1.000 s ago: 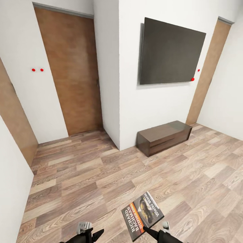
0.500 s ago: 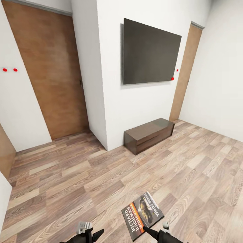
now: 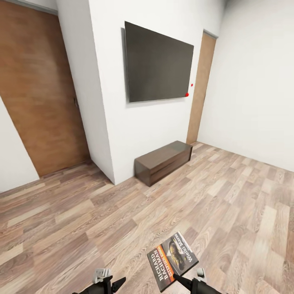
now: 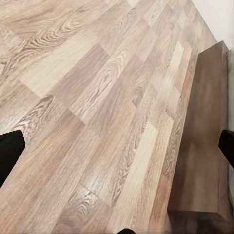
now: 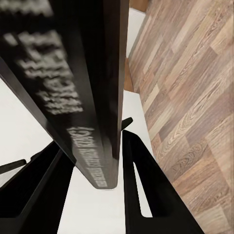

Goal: In the bedroom, move the book from the bed onto either nightstand, and place the two sandals side by side next to the bed.

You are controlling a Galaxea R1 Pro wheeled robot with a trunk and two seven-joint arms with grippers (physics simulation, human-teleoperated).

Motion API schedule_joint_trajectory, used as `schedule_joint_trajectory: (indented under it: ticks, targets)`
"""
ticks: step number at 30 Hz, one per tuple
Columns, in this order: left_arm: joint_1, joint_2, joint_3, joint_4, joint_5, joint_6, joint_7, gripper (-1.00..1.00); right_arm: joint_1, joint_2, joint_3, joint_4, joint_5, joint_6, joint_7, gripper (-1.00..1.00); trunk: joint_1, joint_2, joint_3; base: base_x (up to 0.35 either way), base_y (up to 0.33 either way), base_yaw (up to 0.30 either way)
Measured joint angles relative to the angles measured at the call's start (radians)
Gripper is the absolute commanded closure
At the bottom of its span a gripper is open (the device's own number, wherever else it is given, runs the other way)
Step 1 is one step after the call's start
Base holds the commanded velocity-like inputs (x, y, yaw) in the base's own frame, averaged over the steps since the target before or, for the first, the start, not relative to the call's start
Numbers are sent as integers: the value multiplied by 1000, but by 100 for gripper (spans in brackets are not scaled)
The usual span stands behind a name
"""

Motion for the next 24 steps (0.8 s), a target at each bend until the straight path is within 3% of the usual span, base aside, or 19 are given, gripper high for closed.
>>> schedule_joint_trajectory:
  ticks: [10,24]
  targets:
    - [0,0,0,0,0,0,1,-100,0,0,-2,0,-1,0,0,100,0,0,0,28,-3,-250]
    - [0,-1,0,0,0,0,0,-100,0,0,-3,0,0,-37,-1,100,0,0,0,261,-83,-38]
